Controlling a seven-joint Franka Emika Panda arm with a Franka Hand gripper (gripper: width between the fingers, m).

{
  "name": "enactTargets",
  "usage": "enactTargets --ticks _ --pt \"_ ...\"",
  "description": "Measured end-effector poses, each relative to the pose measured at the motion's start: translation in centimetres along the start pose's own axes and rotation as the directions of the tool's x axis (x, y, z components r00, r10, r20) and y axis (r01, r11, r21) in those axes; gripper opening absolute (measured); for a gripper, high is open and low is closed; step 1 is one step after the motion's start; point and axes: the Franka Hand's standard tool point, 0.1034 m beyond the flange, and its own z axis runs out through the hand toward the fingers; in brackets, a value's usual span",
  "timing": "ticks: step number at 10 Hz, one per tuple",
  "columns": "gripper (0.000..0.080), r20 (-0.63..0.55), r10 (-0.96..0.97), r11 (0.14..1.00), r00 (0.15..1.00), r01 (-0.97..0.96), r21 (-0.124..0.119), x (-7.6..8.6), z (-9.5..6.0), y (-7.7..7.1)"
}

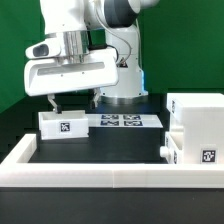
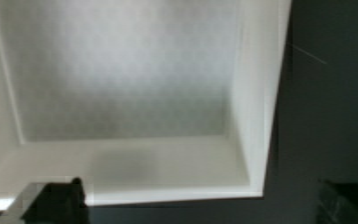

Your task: Assemble drawer

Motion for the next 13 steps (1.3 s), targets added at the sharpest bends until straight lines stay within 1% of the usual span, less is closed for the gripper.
enactTargets --ticks 1,2,3,4,5,6,7,8,10,11,12,13 --pt "0.0648 -0.007 0.004 1.0 1.0 -0.004 -0.012 -0.6 0.5 -0.1" --pt "0.0648 0.002 0.004 1.0 1.0 -0.004 -0.009 -1.5 1.1 -0.3" --pt "0.0648 -0.005 0.005 1.0 1.0 -0.005 -0.023 -2.3 1.6 -0.4" --pt "0.0648 -0.005 0.007 1.0 1.0 -0.008 -0.028 -3.0 2.3 -0.7" --pt "0.0648 -0.001 0.004 1.0 1.0 -0.004 -0.025 -3.6 2.8 -0.9" --pt "0.0648 -0.003 0.004 1.0 1.0 -0.004 -0.029 -3.9 3.4 -1.0" --pt "0.0648 -0.001 0.006 1.0 1.0 -0.006 -0.028 -4.4 4.0 -1.2" --pt "0.0648 0.004 0.007 1.0 1.0 -0.006 -0.024 -4.7 4.4 -1.4" --pt "0.0648 0.0 0.001 1.0 1.0 -0.001 -0.031 -5.0 4.6 -1.8" --pt "0.0525 0.0 0.001 1.0 1.0 -0.001 -0.03 -5.0 4.6 -1.7" --pt "0.0384 0.0 0.001 1.0 1.0 -0.001 -0.03 -5.0 4.6 -1.7" --pt "0.0384 0.0 0.0 1.0 1.0 0.0 -0.03 -4.9 4.6 -1.8"
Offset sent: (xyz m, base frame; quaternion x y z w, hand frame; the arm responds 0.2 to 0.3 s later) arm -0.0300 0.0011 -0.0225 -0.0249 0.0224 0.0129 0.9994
